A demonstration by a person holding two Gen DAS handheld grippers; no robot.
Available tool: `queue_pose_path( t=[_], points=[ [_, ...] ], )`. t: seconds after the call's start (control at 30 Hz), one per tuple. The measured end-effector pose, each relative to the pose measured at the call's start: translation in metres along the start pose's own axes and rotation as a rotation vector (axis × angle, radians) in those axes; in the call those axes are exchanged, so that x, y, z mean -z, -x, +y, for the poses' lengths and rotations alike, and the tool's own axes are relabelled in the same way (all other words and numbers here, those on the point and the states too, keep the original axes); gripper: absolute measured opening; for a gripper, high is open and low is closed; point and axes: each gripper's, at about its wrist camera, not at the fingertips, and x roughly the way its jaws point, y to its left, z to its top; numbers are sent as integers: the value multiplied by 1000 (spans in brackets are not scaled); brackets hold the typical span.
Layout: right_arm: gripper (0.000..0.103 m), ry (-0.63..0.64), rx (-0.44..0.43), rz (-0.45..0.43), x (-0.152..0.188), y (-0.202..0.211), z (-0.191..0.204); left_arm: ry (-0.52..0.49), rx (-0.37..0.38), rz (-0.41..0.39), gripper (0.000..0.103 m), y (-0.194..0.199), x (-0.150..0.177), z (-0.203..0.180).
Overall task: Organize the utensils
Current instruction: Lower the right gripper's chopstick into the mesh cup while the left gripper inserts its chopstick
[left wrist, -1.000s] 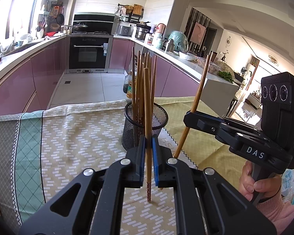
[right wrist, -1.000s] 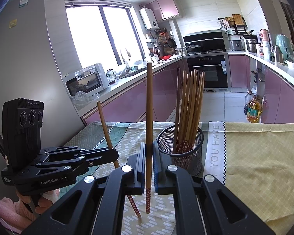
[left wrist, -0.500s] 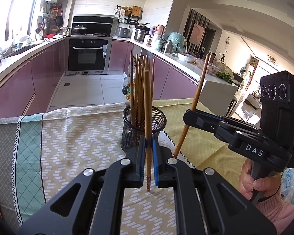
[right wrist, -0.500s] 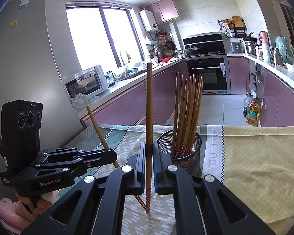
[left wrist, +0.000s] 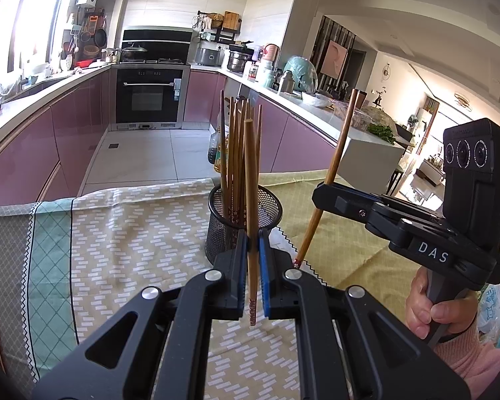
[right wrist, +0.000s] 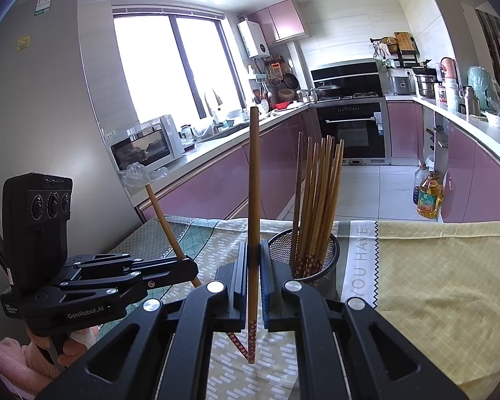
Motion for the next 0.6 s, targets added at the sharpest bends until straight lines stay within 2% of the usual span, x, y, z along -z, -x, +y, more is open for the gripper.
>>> queue_pose_path(
  t=[0.6],
  points=[
    [6, 12, 3, -21, -7, -1, 1, -18, -5, -21, 8, 5, -13, -5]
  ],
)
